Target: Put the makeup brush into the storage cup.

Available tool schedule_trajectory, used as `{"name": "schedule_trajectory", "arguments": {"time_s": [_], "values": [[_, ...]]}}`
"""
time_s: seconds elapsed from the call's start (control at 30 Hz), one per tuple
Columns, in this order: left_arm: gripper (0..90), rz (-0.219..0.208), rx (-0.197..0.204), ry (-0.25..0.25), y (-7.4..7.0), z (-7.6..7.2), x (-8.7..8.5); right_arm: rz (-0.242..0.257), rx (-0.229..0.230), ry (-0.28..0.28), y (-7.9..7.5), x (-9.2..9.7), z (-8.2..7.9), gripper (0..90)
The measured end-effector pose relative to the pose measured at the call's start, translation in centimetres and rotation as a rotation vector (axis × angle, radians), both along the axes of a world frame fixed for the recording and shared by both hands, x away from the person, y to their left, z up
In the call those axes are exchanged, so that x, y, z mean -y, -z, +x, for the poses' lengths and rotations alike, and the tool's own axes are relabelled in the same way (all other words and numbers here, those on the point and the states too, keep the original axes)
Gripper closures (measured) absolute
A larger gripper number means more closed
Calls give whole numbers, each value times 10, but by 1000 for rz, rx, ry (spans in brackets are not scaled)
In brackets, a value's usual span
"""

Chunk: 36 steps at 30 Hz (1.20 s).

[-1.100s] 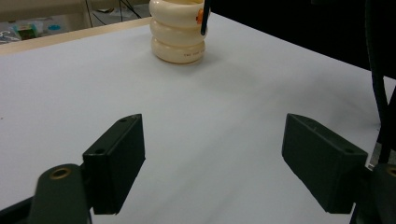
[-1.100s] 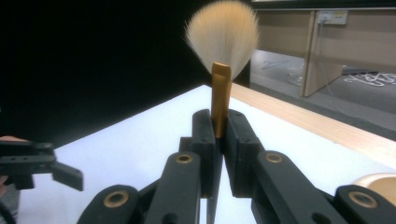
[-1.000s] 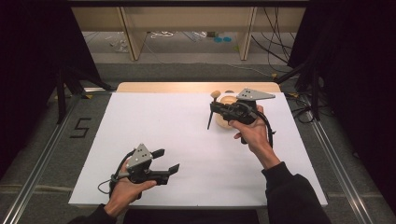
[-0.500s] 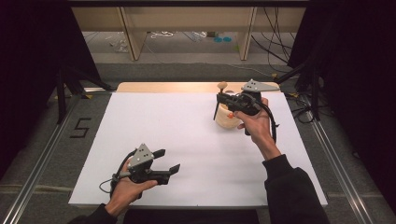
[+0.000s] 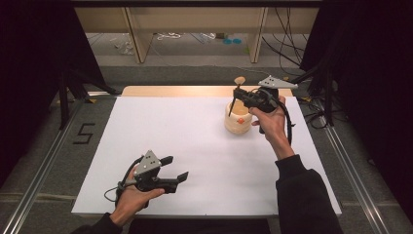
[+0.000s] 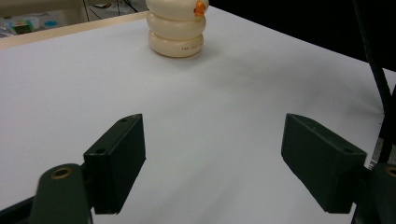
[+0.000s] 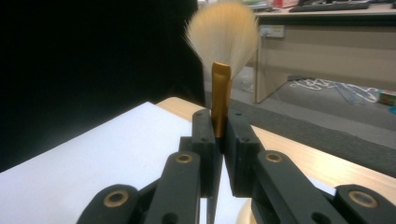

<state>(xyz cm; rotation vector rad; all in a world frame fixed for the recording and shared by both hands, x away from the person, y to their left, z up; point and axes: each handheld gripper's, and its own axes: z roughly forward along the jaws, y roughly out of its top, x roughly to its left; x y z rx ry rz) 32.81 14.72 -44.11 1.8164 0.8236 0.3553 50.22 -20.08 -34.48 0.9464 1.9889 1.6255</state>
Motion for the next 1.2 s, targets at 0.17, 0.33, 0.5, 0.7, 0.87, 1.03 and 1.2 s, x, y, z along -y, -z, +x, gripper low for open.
{"name": "schedule_trajectory", "arguments": {"time_s": [0.17, 0.33, 0.5, 0.7, 0.87, 1.03, 1.2], "values": [[216, 1, -1, 2, 0, 0, 0, 0, 3, 24, -1, 7, 5, 834], [216, 1, -1, 3, 0, 0, 0, -5, 16, 51, -3, 15, 9, 834], [216, 1, -2, 7, 0, 0, 0, -4, 16, 80, 0, 22, 15, 834], [216, 2, -4, 1, 1, 0, 1, -14, 18, 108, 6, 25, 21, 834], [216, 0, -2, 5, 0, 0, 1, -23, 6, 112, 10, 25, 25, 834], [216, 1, -2, 8, 1, 0, 1, -28, 3, 120, 14, 25, 29, 834], [215, 0, -1, 7, 0, 0, 1, -38, -9, 122, 18, 25, 32, 834]]}}
